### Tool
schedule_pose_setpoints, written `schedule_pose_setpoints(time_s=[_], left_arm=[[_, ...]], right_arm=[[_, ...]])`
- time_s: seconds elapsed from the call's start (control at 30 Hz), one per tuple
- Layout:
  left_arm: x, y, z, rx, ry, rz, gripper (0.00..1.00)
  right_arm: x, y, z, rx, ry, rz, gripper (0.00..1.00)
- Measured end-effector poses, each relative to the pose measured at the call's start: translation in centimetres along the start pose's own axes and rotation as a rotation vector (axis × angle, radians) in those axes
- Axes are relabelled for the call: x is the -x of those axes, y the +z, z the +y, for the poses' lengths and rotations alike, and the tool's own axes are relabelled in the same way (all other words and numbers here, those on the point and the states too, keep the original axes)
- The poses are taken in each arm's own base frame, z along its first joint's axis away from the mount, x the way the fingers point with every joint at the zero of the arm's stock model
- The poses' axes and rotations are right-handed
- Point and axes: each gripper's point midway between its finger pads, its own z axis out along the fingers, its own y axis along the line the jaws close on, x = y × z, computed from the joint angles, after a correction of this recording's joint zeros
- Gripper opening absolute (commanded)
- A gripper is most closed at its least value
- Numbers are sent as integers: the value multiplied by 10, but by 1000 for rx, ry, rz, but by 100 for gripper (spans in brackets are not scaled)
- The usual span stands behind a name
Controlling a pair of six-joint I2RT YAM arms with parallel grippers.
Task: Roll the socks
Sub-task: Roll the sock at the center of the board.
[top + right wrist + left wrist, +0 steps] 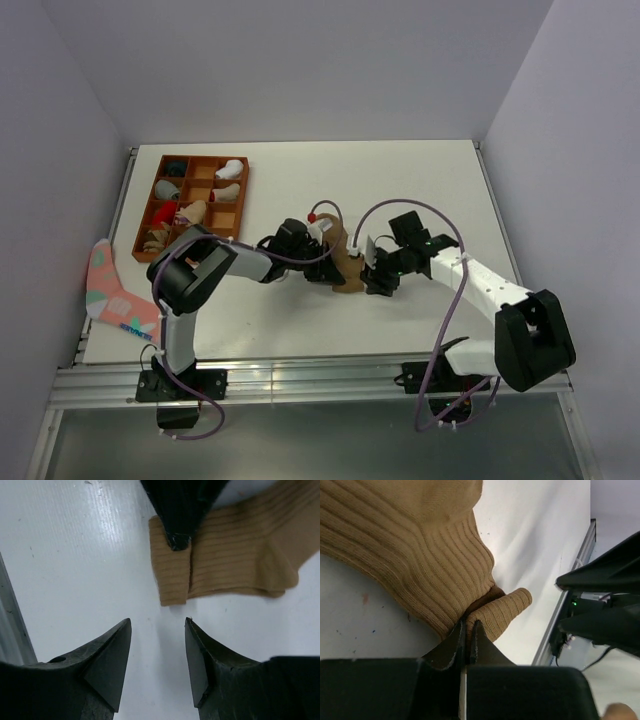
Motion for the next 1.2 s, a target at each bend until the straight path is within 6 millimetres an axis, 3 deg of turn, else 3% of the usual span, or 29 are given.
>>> schedule_pose_setpoints(time_s=[0.37,0.67,0.93,1.03,1.2], left_arm=[[-9,-6,1,16,-90,132,0],[-12,-8,2,28,-118,167,0],[-13,-9,2,35,-128,182,0],[-13,-9,2,37,-130,184,0],[-13,-9,2,35,-132,186,4]], right_arm=[[26,32,8,-50,-277,12,56],[12,55,25,-27,-383,102,55],[3,65,19,-60,-423,153,54],[-2,69,17,-67,-426,167,50],[-2,73,11,-89,-426,172,30]])
